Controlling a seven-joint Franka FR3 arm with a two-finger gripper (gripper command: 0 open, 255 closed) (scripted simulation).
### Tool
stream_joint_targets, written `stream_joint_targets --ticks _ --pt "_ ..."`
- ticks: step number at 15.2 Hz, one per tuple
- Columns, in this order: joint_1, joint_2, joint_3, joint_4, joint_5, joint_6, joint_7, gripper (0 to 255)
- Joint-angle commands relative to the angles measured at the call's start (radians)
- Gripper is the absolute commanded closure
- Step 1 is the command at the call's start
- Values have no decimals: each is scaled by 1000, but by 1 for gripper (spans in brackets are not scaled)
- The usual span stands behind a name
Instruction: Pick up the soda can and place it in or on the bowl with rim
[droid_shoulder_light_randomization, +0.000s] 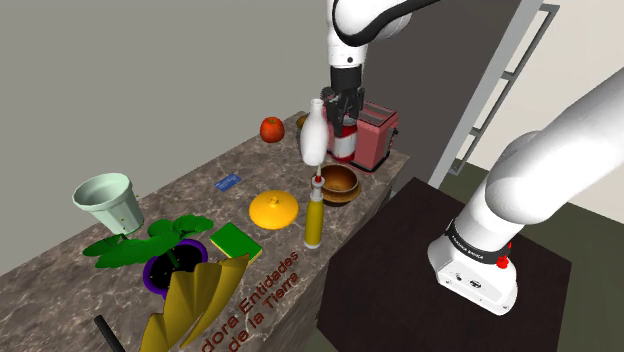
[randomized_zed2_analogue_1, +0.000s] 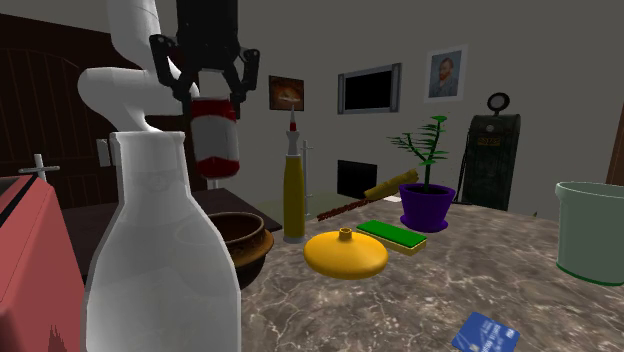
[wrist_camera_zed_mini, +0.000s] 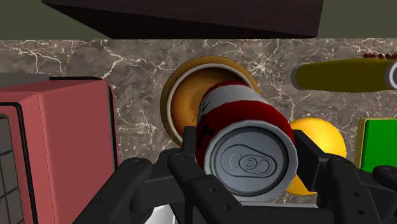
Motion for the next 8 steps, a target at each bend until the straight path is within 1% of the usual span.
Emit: stream_joint_targets --ticks 1,8 --pt "0 5 0 -22 0 28 -2 255" --pt "0 48 4 -80 1 129 -4 255"
